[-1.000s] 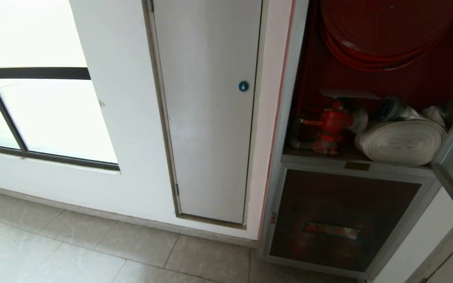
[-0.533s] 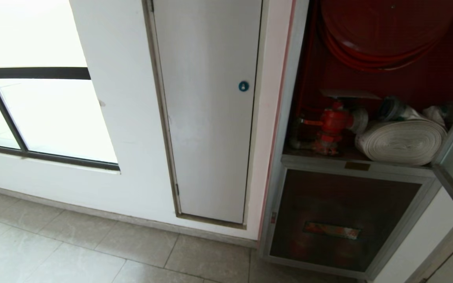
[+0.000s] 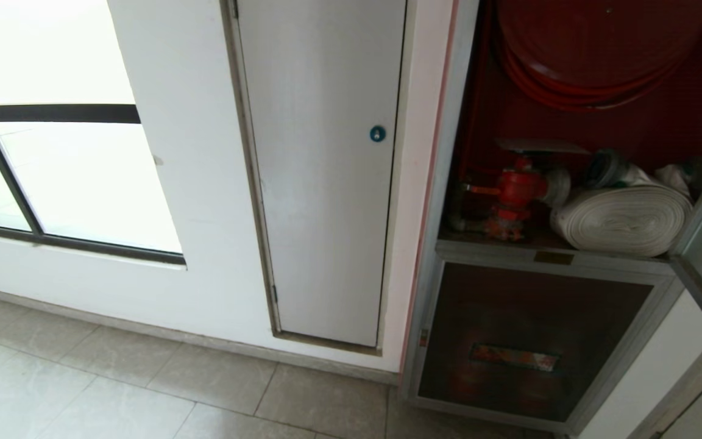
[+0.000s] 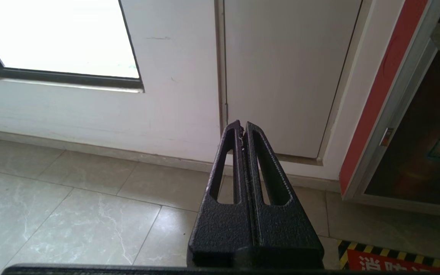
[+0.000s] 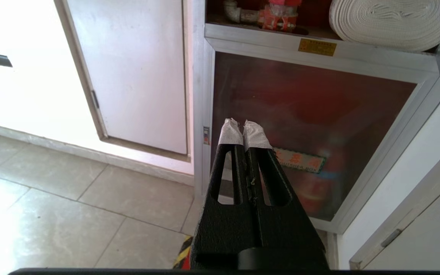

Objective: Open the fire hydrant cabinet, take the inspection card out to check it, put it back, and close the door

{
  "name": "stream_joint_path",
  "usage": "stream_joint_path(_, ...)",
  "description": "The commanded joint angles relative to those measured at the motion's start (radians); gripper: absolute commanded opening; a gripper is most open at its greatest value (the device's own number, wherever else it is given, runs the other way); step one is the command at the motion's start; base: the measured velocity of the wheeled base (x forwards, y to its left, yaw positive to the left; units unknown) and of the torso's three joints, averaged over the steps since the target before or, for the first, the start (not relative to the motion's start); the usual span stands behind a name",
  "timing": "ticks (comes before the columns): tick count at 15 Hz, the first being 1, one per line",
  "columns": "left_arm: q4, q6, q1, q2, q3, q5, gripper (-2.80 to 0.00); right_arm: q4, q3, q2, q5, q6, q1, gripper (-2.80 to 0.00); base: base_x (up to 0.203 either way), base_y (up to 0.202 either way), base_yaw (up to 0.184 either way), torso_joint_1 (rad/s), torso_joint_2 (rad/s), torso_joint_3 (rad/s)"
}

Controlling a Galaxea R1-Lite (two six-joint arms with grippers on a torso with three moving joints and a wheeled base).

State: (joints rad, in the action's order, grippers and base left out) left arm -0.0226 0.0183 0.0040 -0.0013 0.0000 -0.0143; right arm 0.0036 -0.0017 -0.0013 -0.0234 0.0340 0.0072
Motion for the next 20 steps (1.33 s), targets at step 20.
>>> stream_joint_path(20,-0.002,0.0,0.001,0.001,0.008,0.004,-2.8,-0.001,0.0,0.0,0.002,-0.011,0.0,-2.8,0.057,0.0,0.0,0.002,0.0,0.0)
